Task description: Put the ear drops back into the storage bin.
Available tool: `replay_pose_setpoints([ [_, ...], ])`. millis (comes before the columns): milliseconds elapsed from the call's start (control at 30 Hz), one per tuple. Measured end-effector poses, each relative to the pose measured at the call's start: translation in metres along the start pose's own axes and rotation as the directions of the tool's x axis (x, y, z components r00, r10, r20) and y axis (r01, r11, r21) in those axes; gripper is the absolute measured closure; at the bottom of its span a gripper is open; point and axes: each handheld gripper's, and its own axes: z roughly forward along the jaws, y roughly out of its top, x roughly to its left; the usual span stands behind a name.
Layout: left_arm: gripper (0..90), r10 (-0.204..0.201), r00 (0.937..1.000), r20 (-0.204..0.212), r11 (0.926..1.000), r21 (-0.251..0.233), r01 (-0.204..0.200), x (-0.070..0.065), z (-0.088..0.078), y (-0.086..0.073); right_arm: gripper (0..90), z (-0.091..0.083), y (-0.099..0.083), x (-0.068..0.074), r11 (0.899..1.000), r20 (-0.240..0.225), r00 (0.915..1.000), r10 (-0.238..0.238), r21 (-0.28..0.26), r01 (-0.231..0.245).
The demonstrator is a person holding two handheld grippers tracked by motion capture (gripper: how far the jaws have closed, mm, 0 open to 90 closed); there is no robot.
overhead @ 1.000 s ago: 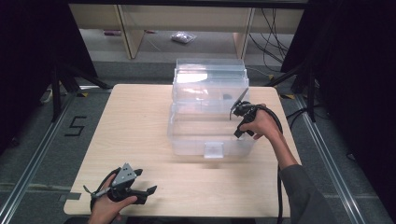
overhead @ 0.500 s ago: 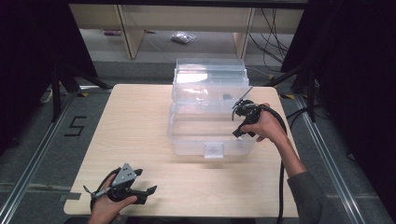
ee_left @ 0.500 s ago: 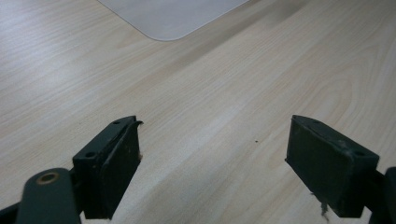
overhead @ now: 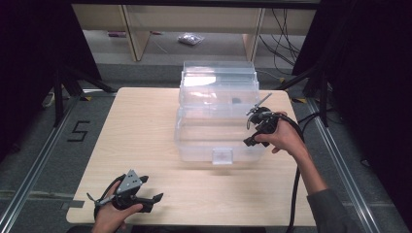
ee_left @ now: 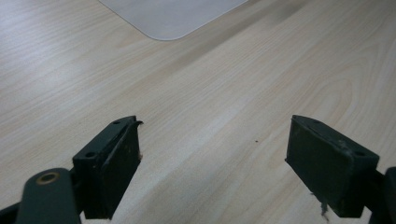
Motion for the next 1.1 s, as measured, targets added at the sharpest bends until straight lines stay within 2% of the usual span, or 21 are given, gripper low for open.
replay_pose_setpoints([
  [67, 16.9, -0.008, 0.9999, 0.01, 0.9999, 0.006, 0.008, 0.0, 0.0, 0.0, 27.7, -0.001, -0.003, 0.001, 1.0, -0.002, 1.0, 0.008, -0.009, -0.008],
  [267, 16.9, -0.006, 1.0, 0.003, 1.0, 0.002, 0.006, -0.001, 0.0, 0.0, 27.4, -0.005, -0.01, 0.004, 0.999, -0.005, 1.0, 0.003, -0.041, -0.003],
  [367, 16.9, -0.003, 1.0, 0.001, 1.0, 0.001, 0.003, 0.0, 0.0, 0.0, 27.0, -0.007, -0.013, 0.007, 0.998, -0.026, 0.9997, -0.003, -0.07, 0.001],
  [400, 16.9, -0.006, 1.0, 0.003, 1.0, 0.002, 0.006, 0.0, 0.0, 0.0, 26.7, -0.007, -0.014, 0.009, 0.997, -0.033, 0.9993, 0.016, -0.074, -0.018],
  [433, 16.9, -0.006, 1.0, 0.003, 1.0, 0.002, 0.006, -0.001, 0.0, 0.0, 26.5, -0.008, -0.015, 0.009, 0.996, -0.031, 0.9995, -0.006, -0.09, 0.003],
  [533, 16.9, -0.006, 1.0, 0.003, 1.0, 0.001, 0.006, -0.001, 0.0, 0.0, 26.4, -0.007, -0.017, 0.014, 0.995, -0.038, 0.9993, 0.003, -0.101, -0.007],
  [633, 16.9, -0.003, 1.0, 0.004, 1.0, 0.003, 0.003, 0.0, 0.0, 0.0, 26.1, -0.006, -0.019, 0.017, 0.994, -0.044, 0.999, -0.011, -0.113, 0.006],
  [767, 16.9, -0.007, 1.0, 0.003, 1.0, 0.001, 0.007, -0.001, 0.0, 0.0, 25.8, -0.006, -0.023, 0.02, 0.992, -0.057, 0.9983, 0.007, -0.127, -0.015],
  [867, 16.9, -0.005, 1.0, 0.002, 1.0, 0.001, 0.005, -0.001, 0.0, 0.0, 25.4, -0.006, -0.026, 0.021, 0.988, -0.051, 0.9984, -0.022, -0.155, 0.014],
  [900, 16.9, -0.005, 1.0, 0.003, 1.0, 0.001, 0.005, -0.001, 0.0, 0.0, 25.3, -0.006, -0.026, 0.024, 0.989, -0.059, 0.9983, 0.002, -0.147, -0.011],
  [933, 16.9, -0.004, 1.0, 0.003, 1.0, 0.001, 0.004, -0.001, 0.0, 0.0, 25.0, -0.006, -0.027, 0.023, 0.987, -0.056, 0.9983, -0.015, -0.16, 0.006],
  [967, 16.9, -0.004, 1.0, 0.005, 1.0, 0.002, 0.004, 0.0, 0.0, 0.0, 24.8, -0.006, -0.028, 0.027, 0.989, -0.062, 0.9979, 0.018, -0.143, -0.027],
  [1100, 16.9, -0.007, 1.0, 0.001, 1.0, -0.002, 0.007, -0.001, 0.0, 0.0, 24.6, -0.004, -0.032, 0.029, 0.985, -0.067, 0.9977, -0.006, -0.172, -0.006],
])
